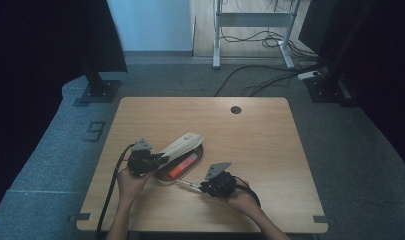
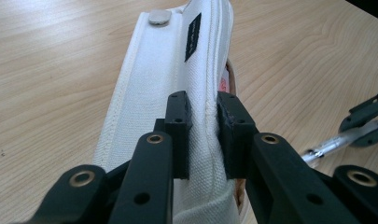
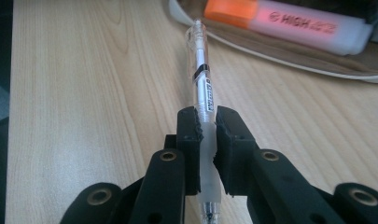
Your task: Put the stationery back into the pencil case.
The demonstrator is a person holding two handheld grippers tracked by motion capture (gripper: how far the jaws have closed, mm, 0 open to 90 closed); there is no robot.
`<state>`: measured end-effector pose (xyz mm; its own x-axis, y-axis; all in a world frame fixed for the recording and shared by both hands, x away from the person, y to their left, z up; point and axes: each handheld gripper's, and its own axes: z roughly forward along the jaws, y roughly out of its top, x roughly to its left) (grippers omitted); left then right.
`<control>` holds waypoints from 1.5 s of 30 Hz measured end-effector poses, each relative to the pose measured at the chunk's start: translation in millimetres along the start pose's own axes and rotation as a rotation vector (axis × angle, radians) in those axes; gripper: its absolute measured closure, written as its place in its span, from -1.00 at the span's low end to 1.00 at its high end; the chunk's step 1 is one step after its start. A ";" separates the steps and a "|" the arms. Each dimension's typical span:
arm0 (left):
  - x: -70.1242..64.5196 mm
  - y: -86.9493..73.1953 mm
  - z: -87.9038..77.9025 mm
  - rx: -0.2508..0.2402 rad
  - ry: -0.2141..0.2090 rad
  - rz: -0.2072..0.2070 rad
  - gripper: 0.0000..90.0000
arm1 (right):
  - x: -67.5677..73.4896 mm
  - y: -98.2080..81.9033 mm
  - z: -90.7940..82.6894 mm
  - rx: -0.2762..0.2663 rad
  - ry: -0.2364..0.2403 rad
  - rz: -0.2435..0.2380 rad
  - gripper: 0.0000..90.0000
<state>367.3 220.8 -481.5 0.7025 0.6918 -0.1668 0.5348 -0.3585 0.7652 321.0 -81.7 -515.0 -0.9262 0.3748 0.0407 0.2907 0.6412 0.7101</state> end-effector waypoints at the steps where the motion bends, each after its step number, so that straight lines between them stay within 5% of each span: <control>1: 0.0 0.0 0.0 0.000 0.000 0.000 0.69 | -0.8 0.1 -1.9 -0.002 -0.004 0.005 0.75; 18: -0.2 -0.1 0.1 0.001 -0.002 0.001 0.69 | -23.7 17.9 -15.1 -0.043 -0.061 0.021 0.75; 45: -1.0 0.0 -0.2 -0.001 -0.007 0.002 0.69 | -47.7 62.8 37.4 0.007 -0.070 -0.005 0.75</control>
<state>366.5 220.2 -481.2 0.7069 0.6866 -0.1702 0.5332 -0.3591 0.7660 392.4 -34.3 -498.6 -0.9089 0.4169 -0.0120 0.2877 0.6475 0.7056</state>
